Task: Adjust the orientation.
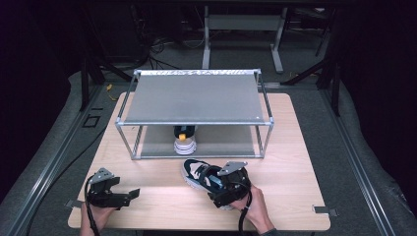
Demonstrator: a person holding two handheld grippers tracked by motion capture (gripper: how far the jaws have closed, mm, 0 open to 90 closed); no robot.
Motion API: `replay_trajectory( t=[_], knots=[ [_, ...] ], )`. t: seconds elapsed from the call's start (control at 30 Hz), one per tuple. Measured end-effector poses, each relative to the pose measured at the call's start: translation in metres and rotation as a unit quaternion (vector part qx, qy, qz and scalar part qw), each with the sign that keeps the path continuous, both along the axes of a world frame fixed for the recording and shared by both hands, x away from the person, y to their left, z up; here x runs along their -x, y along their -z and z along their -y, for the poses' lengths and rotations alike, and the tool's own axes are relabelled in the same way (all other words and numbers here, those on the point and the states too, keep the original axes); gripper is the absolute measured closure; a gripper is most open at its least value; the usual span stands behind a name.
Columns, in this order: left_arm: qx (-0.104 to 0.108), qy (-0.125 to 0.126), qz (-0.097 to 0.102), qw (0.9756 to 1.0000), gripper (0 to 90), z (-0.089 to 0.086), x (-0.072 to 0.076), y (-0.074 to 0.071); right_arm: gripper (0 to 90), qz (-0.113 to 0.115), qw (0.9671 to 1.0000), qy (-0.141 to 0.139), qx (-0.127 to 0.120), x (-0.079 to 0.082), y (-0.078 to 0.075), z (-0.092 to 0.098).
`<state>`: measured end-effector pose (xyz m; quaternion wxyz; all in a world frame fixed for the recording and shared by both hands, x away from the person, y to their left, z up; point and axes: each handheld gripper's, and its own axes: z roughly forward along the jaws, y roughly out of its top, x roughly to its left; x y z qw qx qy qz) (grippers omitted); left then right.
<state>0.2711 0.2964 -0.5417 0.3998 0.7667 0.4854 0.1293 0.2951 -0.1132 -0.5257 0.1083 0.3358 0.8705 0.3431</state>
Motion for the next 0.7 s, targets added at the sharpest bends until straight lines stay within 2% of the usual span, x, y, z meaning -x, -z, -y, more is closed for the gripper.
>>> replay_trajectory(
  t=[0.17,0.27,0.37,0.47,0.57,0.7],
  knots=[
    [-0.002,0.003,-0.004,1.0000,0.0,0.003,-0.002,0.000,12.2,-0.002,1.0000,0.009,-0.002,0.000,0.000,-0.001],
    [-0.002,0.006,-0.001,1.0000,0.0,0.005,-0.001,-0.002,16.3,-0.011,0.9999,0.007,-0.008,0.000,0.001,0.000],
    [-0.006,0.006,-0.001,1.0000,0.0,0.006,0.001,-0.002,21.6,-0.003,0.9999,0.013,-0.006,0.003,0.002,0.001],
    [-0.002,0.003,-0.001,1.0000,0.1,0.005,0.001,-0.003,25.9,0.009,0.9996,0.014,-0.022,0.006,0.003,0.003],
    [-0.004,0.003,0.002,1.0000,0.2,0.005,0.003,-0.005,27.8,0.015,0.9993,0.025,-0.023,0.010,0.004,0.004],
    [-0.001,0.000,0.003,1.0000,0.3,0.003,0.005,-0.006,28.8,0.020,0.9989,0.026,-0.034,0.015,0.003,0.006]
  ],
)
